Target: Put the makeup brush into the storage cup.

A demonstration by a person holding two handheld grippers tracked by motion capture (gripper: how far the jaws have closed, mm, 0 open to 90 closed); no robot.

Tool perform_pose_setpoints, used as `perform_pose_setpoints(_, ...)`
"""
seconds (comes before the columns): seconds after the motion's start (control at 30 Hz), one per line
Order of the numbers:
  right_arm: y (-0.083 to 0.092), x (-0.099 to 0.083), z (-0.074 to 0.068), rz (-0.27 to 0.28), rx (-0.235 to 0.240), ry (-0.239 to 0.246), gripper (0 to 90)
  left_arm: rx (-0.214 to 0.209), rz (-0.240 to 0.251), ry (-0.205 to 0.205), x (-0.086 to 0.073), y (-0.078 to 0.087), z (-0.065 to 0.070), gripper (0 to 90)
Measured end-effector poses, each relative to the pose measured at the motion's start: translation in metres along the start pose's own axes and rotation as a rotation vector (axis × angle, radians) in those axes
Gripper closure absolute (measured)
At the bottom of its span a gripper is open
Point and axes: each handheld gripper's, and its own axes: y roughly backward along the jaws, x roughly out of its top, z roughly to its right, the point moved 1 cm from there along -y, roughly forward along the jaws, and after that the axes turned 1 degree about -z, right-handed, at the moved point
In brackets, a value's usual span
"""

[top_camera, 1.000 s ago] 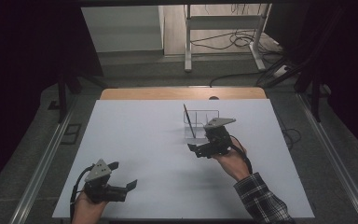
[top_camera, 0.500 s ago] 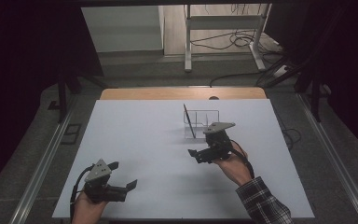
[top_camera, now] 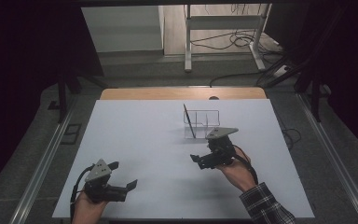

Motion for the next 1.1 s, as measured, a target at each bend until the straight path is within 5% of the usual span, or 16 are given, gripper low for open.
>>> perform_pose_setpoints(1.1, 0.021, -0.014, -0.008, 0.006, -0.005, 0.012, 3.7, 0.002, 0.001, 0.002, 0.0, 0.0, 0.0, 2.3)
